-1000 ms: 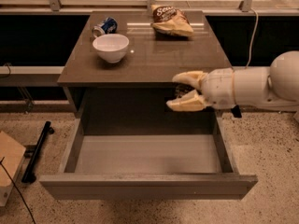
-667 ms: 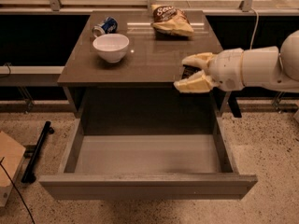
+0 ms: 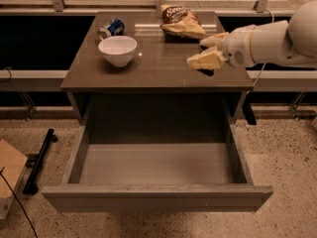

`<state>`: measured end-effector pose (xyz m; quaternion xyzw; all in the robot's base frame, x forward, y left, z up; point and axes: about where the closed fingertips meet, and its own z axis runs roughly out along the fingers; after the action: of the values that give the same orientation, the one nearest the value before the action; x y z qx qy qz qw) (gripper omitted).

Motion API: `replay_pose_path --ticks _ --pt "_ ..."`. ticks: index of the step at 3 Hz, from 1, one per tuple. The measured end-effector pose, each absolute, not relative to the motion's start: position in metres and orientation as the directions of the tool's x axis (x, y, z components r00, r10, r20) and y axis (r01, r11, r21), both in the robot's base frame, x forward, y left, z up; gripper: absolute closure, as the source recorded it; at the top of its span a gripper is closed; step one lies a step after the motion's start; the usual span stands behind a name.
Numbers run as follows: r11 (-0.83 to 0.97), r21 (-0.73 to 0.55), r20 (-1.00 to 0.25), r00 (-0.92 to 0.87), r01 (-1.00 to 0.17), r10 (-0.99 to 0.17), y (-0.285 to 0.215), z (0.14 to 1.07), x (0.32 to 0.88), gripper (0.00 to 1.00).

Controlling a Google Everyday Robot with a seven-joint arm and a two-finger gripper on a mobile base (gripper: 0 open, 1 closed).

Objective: Pick rxbar chocolate from top drawer and place on counter

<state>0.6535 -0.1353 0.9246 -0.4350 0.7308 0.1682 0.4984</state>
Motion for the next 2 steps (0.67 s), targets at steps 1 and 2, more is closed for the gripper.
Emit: replay_pose_path --ticks 1,2 --pt "0.627 -0.14 -0.88 -0.194 -0.766 -0.434 -0.136 0.915 0.695 1.0" --pt "0.664 -0.127 -0.881 -0.224 -0.737 -0.417 -0.136 0.902 0.731 1.0"
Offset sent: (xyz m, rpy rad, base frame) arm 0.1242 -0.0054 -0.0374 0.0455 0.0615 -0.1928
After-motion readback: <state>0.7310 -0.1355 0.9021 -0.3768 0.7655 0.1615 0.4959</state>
